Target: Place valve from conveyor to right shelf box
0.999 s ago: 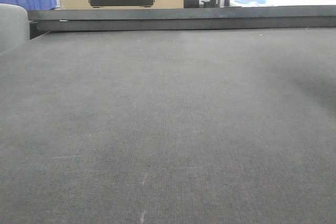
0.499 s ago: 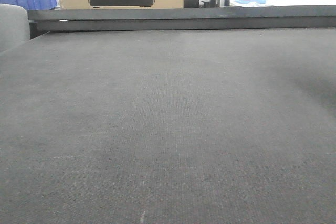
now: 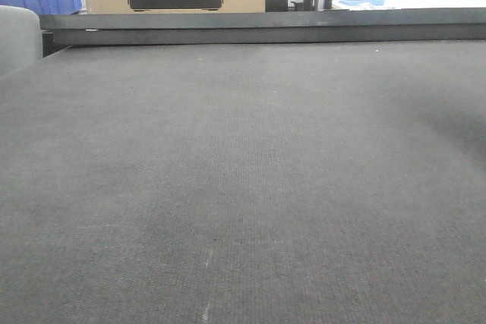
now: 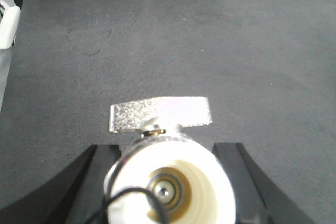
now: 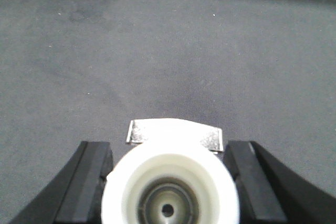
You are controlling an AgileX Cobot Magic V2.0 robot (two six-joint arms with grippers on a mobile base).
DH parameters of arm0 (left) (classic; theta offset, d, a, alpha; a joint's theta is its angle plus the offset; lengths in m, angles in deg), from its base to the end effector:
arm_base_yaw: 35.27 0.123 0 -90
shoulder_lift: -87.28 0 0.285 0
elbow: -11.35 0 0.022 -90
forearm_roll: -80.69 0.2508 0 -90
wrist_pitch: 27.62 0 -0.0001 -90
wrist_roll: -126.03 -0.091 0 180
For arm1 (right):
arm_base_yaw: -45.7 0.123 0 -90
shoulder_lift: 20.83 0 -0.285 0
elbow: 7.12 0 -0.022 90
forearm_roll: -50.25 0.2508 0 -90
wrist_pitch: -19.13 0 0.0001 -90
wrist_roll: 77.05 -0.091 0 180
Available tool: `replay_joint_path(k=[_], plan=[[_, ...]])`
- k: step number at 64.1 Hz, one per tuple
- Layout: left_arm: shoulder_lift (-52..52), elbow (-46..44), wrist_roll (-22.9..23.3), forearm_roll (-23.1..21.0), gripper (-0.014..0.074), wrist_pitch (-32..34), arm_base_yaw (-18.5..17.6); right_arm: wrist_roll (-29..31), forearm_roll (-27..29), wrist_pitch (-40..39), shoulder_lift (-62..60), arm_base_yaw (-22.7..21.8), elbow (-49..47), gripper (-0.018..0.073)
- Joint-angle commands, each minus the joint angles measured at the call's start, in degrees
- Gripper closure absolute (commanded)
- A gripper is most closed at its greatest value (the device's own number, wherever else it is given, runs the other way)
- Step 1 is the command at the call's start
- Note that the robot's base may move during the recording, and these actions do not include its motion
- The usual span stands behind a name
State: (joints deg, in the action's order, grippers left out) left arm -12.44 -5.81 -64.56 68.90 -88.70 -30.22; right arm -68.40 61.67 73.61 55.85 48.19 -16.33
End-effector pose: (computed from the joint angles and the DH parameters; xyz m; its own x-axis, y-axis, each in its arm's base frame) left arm 0.2406 0.0049 0.4872 -0.5453 0.0349 -0.8375 0.1079 0.9937 -0.0288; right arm 0.2333 0.0248 0.4699 -0.5142 -0.0561 -0.8559 -0.1980 0.9787 0.0548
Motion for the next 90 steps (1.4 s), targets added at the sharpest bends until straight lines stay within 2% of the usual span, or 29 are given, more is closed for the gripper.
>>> replay_joint_path(k=[1,90], plan=[[-0.57,-0.73,0.27,-0.74,0.0708,2.55,-0.30,0.37,-0.06,-3.91,-0.79,0.05,-0.93,0.0721],[-0.57,-0.73,0.27,-0.74,0.0708,2.55,-0.30,0.37,-0.06,-3.91,-0.79,0.05,-0.93,0.0721]])
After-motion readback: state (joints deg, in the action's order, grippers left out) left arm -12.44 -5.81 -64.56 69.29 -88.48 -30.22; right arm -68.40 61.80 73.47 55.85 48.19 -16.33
